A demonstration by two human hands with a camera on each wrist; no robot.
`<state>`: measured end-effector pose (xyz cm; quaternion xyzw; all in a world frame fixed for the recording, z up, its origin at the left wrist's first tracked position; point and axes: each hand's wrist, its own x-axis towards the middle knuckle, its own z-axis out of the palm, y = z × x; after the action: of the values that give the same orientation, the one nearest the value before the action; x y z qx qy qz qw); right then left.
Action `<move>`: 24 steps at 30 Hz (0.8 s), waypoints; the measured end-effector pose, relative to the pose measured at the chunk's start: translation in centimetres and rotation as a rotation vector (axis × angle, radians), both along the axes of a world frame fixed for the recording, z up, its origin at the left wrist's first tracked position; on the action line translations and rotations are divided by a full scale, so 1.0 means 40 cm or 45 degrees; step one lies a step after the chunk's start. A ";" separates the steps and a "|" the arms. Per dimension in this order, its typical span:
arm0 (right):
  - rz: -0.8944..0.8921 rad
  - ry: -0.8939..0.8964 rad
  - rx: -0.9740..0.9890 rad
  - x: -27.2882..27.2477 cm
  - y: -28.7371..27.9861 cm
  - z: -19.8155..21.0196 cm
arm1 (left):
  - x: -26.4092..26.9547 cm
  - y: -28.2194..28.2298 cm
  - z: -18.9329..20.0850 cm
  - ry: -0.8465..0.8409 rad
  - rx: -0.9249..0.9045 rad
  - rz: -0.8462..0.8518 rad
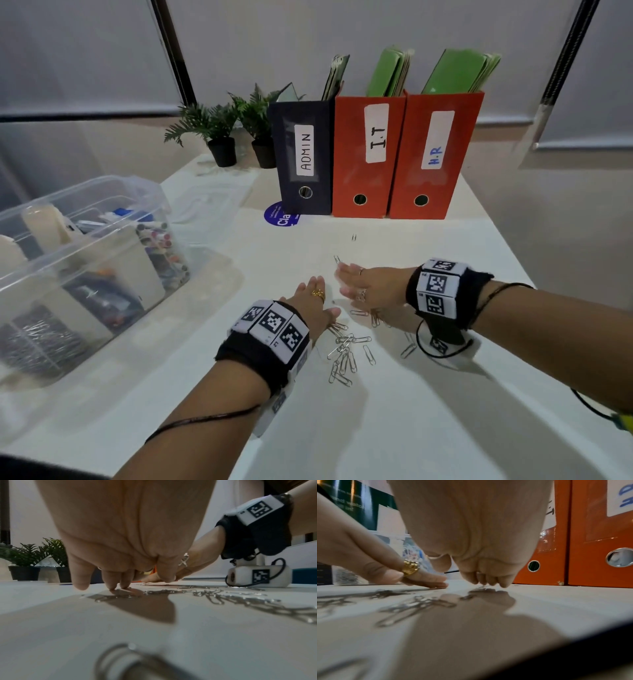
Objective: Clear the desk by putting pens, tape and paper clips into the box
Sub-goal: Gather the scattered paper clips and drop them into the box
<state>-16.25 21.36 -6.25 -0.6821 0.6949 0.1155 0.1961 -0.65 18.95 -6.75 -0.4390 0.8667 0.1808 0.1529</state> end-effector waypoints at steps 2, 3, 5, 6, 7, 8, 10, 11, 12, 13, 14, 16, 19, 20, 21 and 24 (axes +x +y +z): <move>-0.029 -0.007 -0.059 -0.004 -0.019 0.005 | 0.000 -0.002 0.002 -0.014 0.005 -0.008; -0.077 -0.026 -0.103 -0.015 -0.038 0.016 | -0.001 -0.003 0.004 -0.017 0.009 -0.008; -0.184 -0.032 -0.178 -0.035 -0.084 0.032 | -0.002 -0.007 0.005 -0.020 0.014 -0.011; -0.227 -0.018 -0.192 -0.041 -0.103 0.039 | -0.002 -0.009 0.005 -0.025 0.012 -0.013; -0.263 -0.002 -0.197 -0.045 -0.117 0.038 | -0.002 -0.012 0.003 -0.028 0.014 -0.013; -0.298 -0.009 -0.191 -0.045 -0.128 0.038 | -0.001 -0.015 0.000 -0.029 0.018 -0.008; -0.278 0.024 -0.157 -0.027 -0.127 0.045 | 0.001 -0.025 -0.007 -0.032 0.015 0.008; -0.215 0.040 -0.153 -0.018 -0.123 0.046 | 0.000 -0.029 -0.009 -0.038 0.011 0.011; -0.137 0.055 -0.127 -0.009 -0.116 0.048 | -0.001 -0.032 -0.011 -0.044 0.006 0.009; -0.056 0.053 -0.072 -0.001 -0.106 0.042 | -0.001 -0.034 -0.014 -0.046 -0.001 0.005; 0.002 0.022 -0.021 -0.001 -0.097 0.030 | -0.003 -0.036 -0.017 -0.048 -0.008 0.002; 0.056 -0.076 0.052 -0.003 -0.073 0.013 | -0.005 -0.038 -0.019 -0.041 -0.003 0.005; 0.011 -0.262 0.070 -0.014 -0.028 0.038 | -0.007 -0.036 -0.015 -0.053 -0.007 0.010; -0.010 -0.277 0.056 -0.019 -0.016 0.056 | -0.007 -0.034 -0.011 -0.055 -0.005 0.005; -0.028 -0.273 0.035 -0.024 -0.005 0.076 | -0.008 -0.030 -0.007 -0.053 -0.011 0.005; -0.104 -0.257 -0.001 -0.043 0.029 0.128 | -0.010 -0.016 0.007 -0.066 0.005 -0.006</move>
<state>-17.95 22.52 -1.13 -0.6615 0.6989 0.0378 0.2691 -1.04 18.30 -6.49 -0.4413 0.8631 0.1708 0.1764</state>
